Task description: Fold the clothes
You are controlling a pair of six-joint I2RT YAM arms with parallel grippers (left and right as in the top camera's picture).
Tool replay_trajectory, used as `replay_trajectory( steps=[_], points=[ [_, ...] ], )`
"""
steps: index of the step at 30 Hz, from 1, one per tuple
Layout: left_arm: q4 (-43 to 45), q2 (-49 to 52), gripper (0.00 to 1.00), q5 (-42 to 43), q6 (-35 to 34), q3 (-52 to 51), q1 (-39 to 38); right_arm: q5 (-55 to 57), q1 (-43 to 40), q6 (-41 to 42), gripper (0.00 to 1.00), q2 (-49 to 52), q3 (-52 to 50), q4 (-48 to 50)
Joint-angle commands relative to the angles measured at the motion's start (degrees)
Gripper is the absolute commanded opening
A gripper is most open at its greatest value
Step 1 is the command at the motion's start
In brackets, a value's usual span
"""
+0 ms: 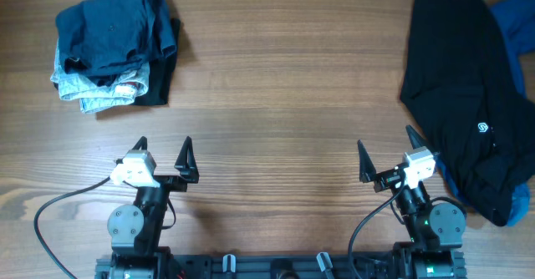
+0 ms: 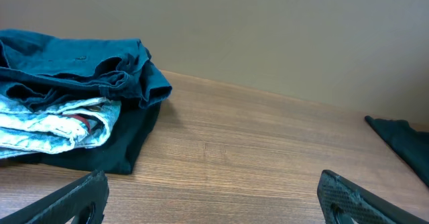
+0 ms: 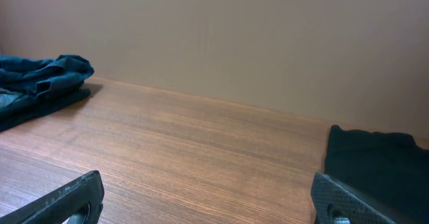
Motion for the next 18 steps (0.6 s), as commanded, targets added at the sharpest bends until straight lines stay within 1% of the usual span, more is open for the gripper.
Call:
replay_trajectory(
  steps=[1,2,11,13,14,15,17,18],
  points=[
    [-0.50,-0.39,1.00,-0.09,-0.55,-0.04,-0.31,0.24,0.28,-1.99,1.00,-0.46,-0.07,0.15],
    [-0.50,-0.39,1.00,-0.09,-0.55,-0.04,-0.31,0.17,0.28,-3.13,1.00,-0.46,-0.07,0.15],
    [-0.48,-0.39,1.00,0.17,-0.57,-0.04,-0.33,-0.42,0.28,-2.47,1.00,-0.46,-0.07,0.39],
    [-0.48,-0.39,1.00,-0.52,-0.52,-0.04,-0.31,-1.66,0.28,-0.39,1.00,-0.46,-0.04,1.53],
    [-0.46,-0.39,1.00,-1.57,-0.59,-0.04,-0.31,-1.77,0.28,1.97,1.00,-0.46,-0.04,2.75],
    [0.31,-0.39,1.00,-1.01,-1.31,-0.04,-0.33,-1.77,0.28,3.13,1.00,-0.46,-0.04,3.48],
    [2.73,-0.39,1.00,0.61,-4.94,-0.04,-0.33,-1.75,0.28,4.98,1.00,-0.39,0.42,4.02],
    [3.63,-0.39,1.00,1.53,-5.05,-0.02,-0.33,-1.77,0.28,5.01,1.00,-0.13,0.83,4.04]
  ],
)
